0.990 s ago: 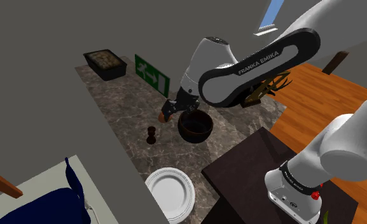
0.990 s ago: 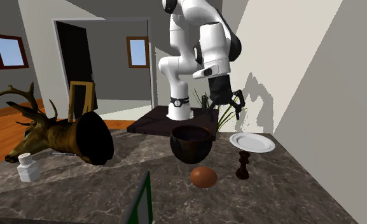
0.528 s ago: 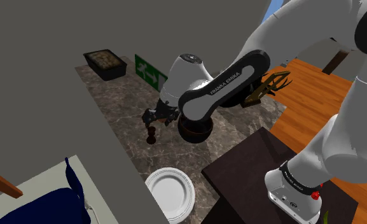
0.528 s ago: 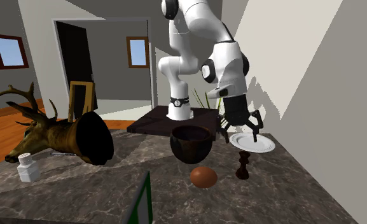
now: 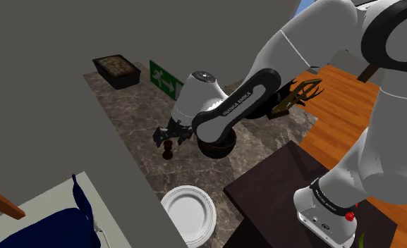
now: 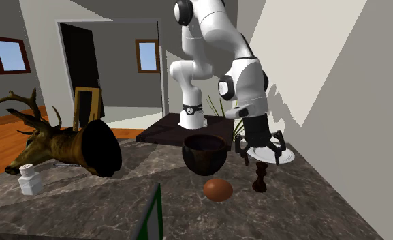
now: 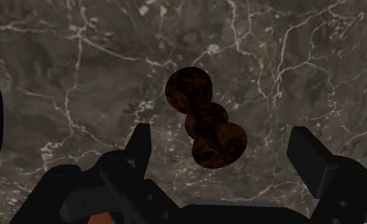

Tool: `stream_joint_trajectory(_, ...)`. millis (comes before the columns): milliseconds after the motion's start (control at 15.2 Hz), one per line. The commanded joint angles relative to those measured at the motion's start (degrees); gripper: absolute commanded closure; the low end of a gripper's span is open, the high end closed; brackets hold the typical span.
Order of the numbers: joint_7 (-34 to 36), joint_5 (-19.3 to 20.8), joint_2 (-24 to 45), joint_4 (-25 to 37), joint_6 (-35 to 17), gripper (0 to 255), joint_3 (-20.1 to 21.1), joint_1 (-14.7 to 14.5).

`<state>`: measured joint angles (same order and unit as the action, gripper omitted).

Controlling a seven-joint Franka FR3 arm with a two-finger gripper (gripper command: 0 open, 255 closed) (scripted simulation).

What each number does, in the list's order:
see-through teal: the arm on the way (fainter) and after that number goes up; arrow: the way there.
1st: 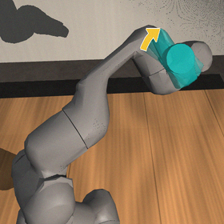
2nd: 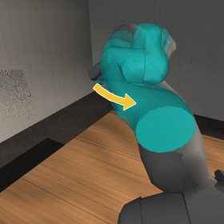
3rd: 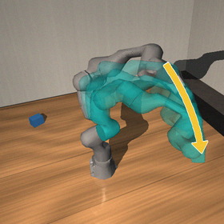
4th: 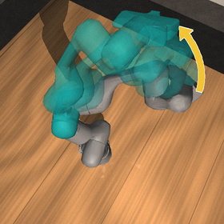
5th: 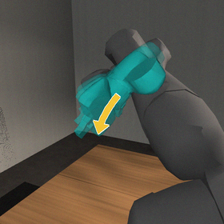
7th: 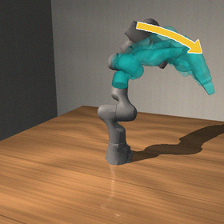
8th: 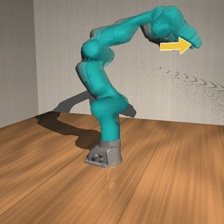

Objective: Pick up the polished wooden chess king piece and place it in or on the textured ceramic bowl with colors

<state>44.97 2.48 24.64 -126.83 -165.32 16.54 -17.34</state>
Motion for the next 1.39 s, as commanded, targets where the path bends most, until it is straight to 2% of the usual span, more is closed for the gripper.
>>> stream_joint_trajectory(0,0.3,0.45,1.28,0.47,-0.82,0,-0.54,-0.53)
stream_joint_trajectory(462,0.3,0.44,1.27,0.47,-0.82,0,-0.54,-0.53)
stream_joint_trajectory(528,0.3,0.44,1.27,0.47,-0.82,255,-0.54,-0.53)
stream_joint_trajectory(1122,0.3,0.44,1.28,0.47,-0.83,255,-0.55,-0.53)
stream_joint_trajectory(1320,-0.05,-0.26,-0.81,0.19,0.99,255,0.32,0.19)
